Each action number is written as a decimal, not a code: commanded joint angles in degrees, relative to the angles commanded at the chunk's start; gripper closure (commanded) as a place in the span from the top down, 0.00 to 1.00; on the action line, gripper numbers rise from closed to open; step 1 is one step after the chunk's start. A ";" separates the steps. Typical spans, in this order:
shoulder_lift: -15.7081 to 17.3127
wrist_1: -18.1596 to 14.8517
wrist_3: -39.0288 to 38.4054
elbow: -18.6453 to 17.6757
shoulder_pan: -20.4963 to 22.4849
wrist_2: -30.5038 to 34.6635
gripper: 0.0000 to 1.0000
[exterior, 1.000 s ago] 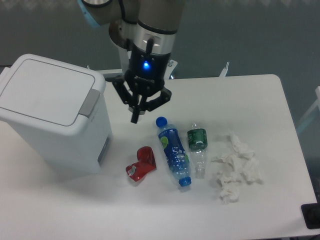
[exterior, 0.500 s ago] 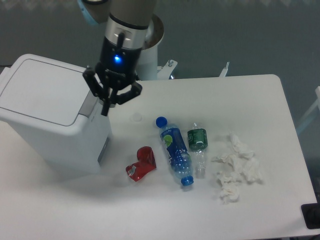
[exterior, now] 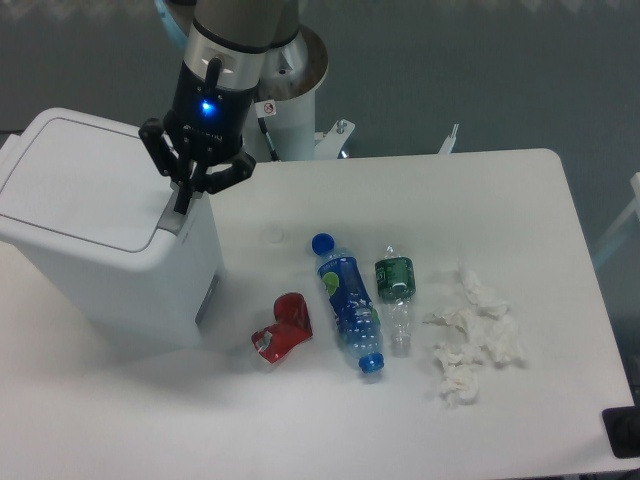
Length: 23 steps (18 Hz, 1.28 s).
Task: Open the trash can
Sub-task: 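Push the white bin lid up so it flips open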
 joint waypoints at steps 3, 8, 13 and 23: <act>0.09 -0.26 0.00 -0.52 0.00 0.00 0.00; 0.09 -0.18 0.00 -1.14 -0.18 0.09 0.00; 0.00 -0.18 0.00 -1.14 -0.09 0.18 0.00; -0.18 0.00 0.18 -1.06 0.09 0.09 0.00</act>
